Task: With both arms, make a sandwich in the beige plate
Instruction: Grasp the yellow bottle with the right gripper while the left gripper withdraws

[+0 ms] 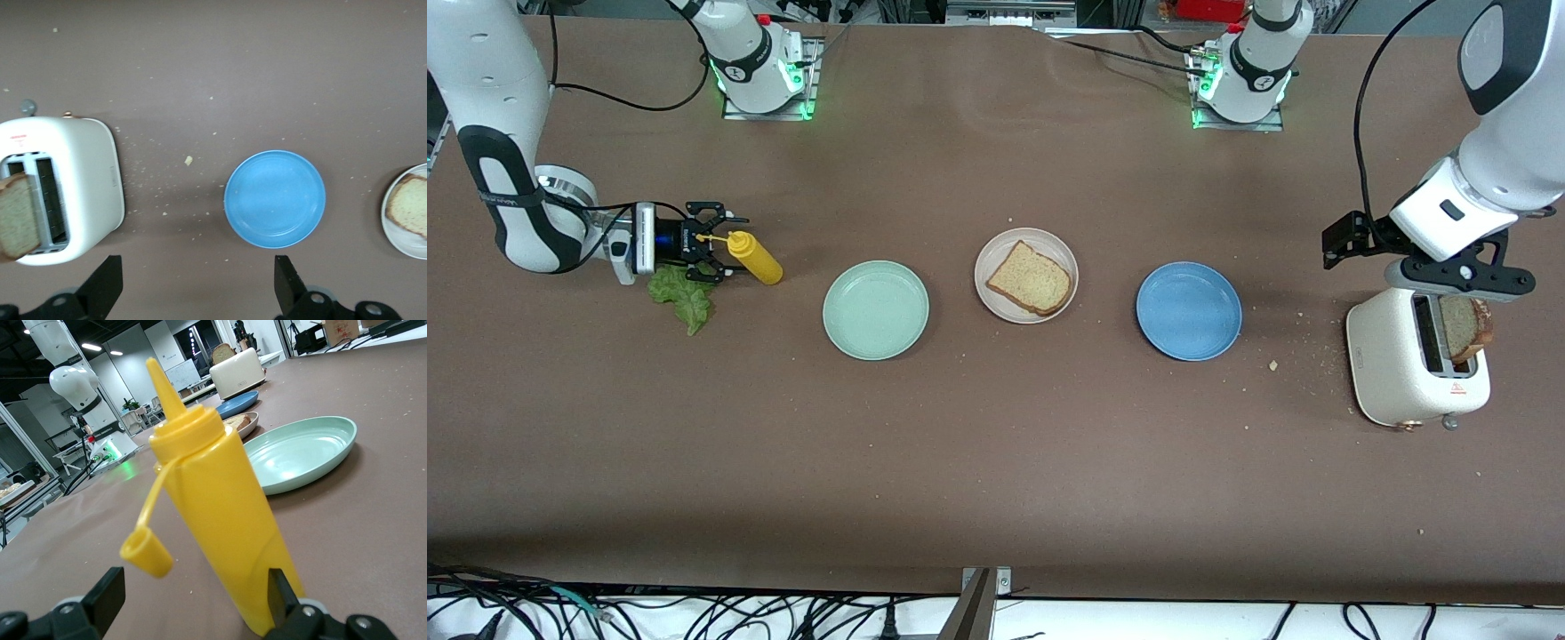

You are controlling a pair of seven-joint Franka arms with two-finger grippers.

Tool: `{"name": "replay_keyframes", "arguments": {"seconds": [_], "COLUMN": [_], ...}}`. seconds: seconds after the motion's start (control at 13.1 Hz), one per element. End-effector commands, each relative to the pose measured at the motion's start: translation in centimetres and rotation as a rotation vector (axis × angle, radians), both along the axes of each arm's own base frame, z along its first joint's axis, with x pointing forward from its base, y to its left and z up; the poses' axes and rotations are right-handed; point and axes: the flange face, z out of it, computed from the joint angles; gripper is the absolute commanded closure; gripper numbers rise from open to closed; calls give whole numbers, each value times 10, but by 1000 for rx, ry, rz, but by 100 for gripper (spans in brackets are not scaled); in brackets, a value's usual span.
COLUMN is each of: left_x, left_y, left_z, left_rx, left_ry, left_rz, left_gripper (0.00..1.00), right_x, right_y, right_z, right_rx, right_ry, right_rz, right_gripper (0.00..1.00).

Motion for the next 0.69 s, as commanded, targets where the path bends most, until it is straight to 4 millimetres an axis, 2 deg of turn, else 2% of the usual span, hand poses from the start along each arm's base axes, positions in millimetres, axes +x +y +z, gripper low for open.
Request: {"name": "replay_keyframes", "arguments": {"seconds": [0.0,0.08,0.46,0.61], "left_x": [-12,-11,-11,-11], "left_y": [0,-2,-9,-13], "left_z": [5,7,11,10], "left_rx": [36,34,-24,-24], "left_ry": [0,11,17,20], "left_rz": [6,2,4,4], "left_gripper": [0,0,0,0], "right_x": [8,8,8,15], "right_y": [12,15,10,9], "right_z": [-2,-5,-4,0], "right_rx": [32,36,47,44], "right_ry": [-35,-37,-40,-58], "right_rz": [-15,-10,-22,-16], "right_gripper": [19,23,19,18]}}
